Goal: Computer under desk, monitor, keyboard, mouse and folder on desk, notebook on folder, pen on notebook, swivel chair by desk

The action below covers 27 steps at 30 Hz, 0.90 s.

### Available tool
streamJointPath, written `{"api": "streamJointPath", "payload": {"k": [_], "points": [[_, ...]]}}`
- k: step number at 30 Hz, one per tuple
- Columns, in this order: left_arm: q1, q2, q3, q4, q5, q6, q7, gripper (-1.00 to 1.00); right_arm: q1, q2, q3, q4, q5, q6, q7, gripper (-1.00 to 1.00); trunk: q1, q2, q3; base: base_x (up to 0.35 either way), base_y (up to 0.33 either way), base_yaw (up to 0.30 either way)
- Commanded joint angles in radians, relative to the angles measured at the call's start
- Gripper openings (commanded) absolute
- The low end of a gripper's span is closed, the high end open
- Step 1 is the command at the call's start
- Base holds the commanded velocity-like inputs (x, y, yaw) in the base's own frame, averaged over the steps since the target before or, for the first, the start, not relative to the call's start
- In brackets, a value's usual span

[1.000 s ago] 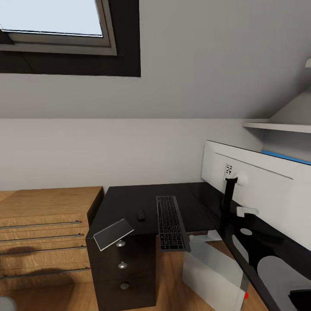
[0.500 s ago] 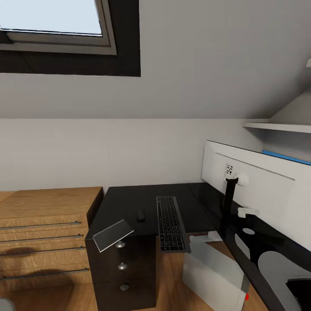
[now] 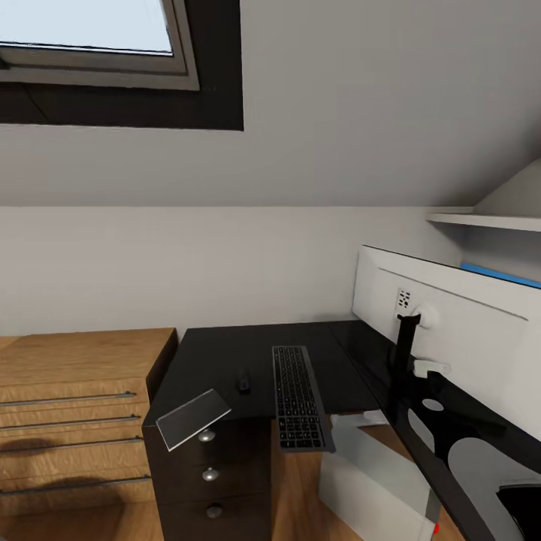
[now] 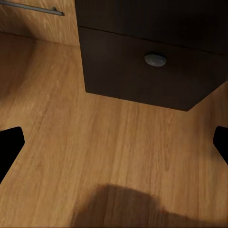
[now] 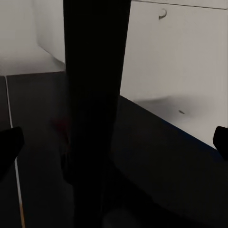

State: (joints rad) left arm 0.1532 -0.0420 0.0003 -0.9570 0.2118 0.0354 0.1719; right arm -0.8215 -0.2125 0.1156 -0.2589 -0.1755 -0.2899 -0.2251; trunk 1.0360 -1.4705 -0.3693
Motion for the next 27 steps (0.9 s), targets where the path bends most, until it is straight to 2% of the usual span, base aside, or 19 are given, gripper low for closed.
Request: {"api": "streamJointPath", "payload": {"k": [1,12,21,27], "points": [[0.000,0.000,0.000,-0.002,0.007,0.004,0.003,1.00,-0.001,-0.001,0.009,0.001,-0.010,-0.005,-0.004,1.00,0.000,-0.001,-0.001,0.233,0.000,0.000],[0.000,0.001,0.000,-0.002,0.009,0.006,0.004,1.00,-0.001,-0.001,0.009,0.004,-0.009,-0.010,-0.005,1.00,0.000,-0.001,-0.001,0.078,0.000,0.000],[0.000,0.001,0.000,0.009,0.008,0.005,0.004,1.00,-0.001,-0.001,0.009,0.004,-0.010,-0.010,-0.005,1.00,0.000,-0.001,-0.001,0.185,0.000,0.000],[0.000,0.001,0.001,0.013,0.009,0.006,0.006,1.00,-0.001,-0.002,0.007,0.004,-0.010,-0.009,-0.006,1.00,0.000,-0.001,-0.001,0.041,0.000,0.000]]}}
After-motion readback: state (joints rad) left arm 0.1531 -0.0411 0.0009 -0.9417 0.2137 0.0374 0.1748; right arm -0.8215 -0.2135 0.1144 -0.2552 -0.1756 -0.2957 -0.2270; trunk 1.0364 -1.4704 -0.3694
